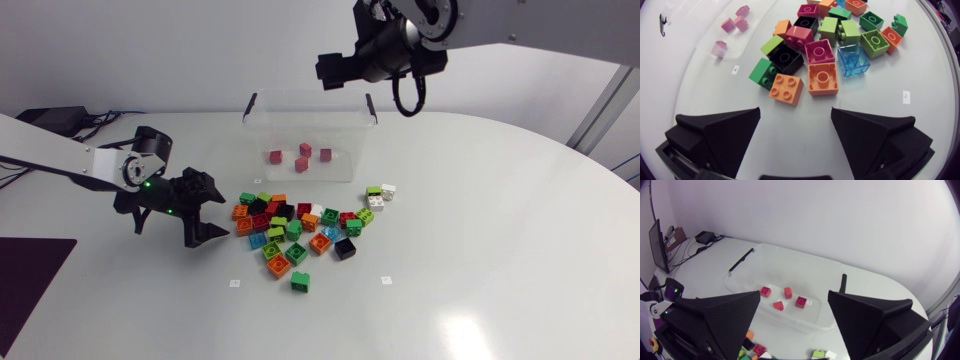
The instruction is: Place the duplo bricks in the container
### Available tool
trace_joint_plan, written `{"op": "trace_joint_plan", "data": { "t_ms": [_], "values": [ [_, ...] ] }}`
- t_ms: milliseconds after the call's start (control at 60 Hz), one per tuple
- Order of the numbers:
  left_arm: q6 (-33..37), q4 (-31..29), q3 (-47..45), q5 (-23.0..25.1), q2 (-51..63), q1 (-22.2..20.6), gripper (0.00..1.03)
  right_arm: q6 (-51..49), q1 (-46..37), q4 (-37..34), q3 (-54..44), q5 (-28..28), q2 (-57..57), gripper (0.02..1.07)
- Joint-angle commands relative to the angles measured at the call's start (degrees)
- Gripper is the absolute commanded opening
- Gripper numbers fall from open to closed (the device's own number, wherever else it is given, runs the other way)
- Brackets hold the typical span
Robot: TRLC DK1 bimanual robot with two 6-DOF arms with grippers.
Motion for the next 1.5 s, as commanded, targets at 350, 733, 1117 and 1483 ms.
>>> {"op": "trace_joint_plan", "data": {
  "t_ms": [350, 733, 1117, 1483],
  "values": [
    [5.80, -4.06, 10.50, 3.90, 8.98, -1.36, 0.96, -1.35, -1.21, 7.34, -29.44, -3.88, -17.41, 1.01],
    [8.00, -11.53, 14.01, 6.28, 10.56, -2.06, 0.53, -2.67, -6.66, 11.12, -44.73, -9.33, -24.96, 1.01],
    [11.69, -21.46, 13.92, 6.37, 10.47, -2.50, 0.32, -6.10, -12.90, 12.87, -46.49, -12.76, -20.22, 1.01],
    [11.86, -26.12, 9.35, 6.37, -0.07, -2.41, 0.24, -3.64, -13.60, 8.13, -35.50, -9.77, -5.63, 1.00]
  ]
}}
